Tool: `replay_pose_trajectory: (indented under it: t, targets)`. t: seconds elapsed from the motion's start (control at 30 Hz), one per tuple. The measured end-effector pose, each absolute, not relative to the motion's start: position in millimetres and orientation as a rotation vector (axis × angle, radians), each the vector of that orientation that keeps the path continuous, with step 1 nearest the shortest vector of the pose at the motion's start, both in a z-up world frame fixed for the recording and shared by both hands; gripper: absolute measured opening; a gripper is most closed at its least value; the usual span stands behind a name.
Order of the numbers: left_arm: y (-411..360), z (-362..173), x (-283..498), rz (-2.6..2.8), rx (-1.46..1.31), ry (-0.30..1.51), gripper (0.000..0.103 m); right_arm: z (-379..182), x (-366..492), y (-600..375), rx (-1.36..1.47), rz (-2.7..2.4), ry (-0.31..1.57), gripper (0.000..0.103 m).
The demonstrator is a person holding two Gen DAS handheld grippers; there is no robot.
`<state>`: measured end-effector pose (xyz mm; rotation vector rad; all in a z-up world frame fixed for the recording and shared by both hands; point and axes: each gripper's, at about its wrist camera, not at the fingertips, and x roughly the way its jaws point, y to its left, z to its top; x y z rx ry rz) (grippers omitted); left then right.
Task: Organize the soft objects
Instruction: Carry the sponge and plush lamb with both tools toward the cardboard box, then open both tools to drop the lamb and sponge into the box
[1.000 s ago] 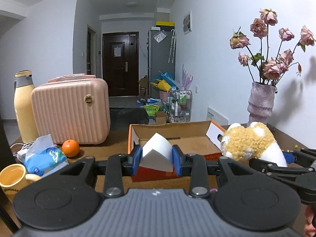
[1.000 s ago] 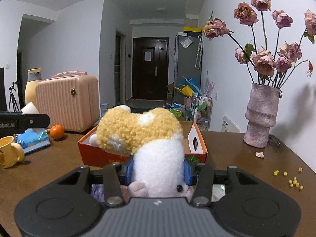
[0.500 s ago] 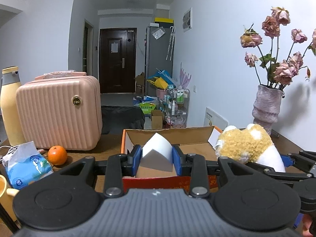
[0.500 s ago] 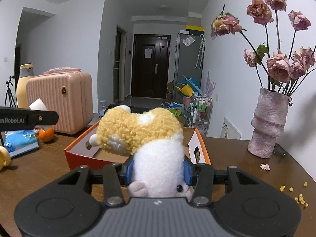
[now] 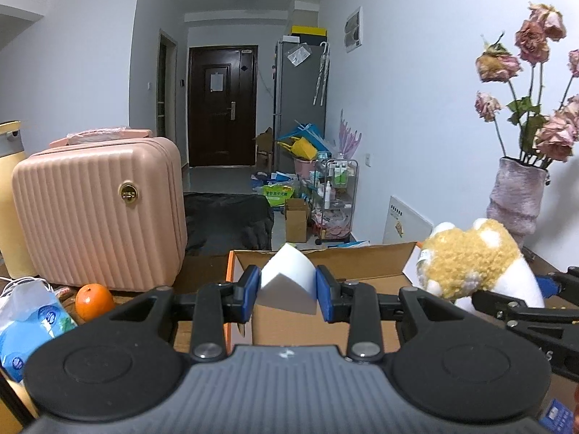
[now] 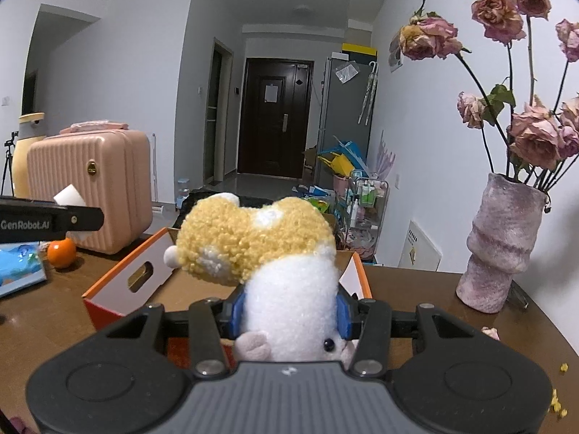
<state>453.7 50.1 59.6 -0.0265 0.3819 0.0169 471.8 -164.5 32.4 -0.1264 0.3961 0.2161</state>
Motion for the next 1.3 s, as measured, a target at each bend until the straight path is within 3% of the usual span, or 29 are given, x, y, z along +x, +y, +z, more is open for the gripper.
replay_pose_trajectory:
  t: [0.9,0.97,1.0,1.03,1.07,1.13,1.3]
  targets:
    - [49.5,10.3,558.9,0.037,0.049,0.535,0.034,-4.2,570.8,-159.0,-0.112,0.224,0.520,0.046]
    - [48.0,7.4,560.6,0.034,0.055,0.540,0.040,-6.8,573.6,-159.7,-0.108,0.214,0.525,0.047]
    - [47.0,5.7,561.4,0.033,0.060,0.545,0.052,-7.6,574.9,-159.1,-0.105,0.207,0.527,0.050]
    - [46.9,4.2,561.7,0.037,0.067,0.549,0.075,-8.8,576.4,-159.8,-0.101,0.196,0.529,0.059]
    - [45.9,3.2,561.9,0.038,0.073,0.553,0.085,-9.9,577.1,-160.3,-0.104,0.187,0.533,0.066]
    - [45.9,3.3,559.4,0.045,0.073,0.537,0.100,-9.3,577.8,-159.9,-0.112,0.166,0.535,0.101]
    - [50.2,10.1,551.8,0.045,0.043,0.507,0.103,-1.7,570.9,-164.7,-0.096,0.160,0.514,0.103]
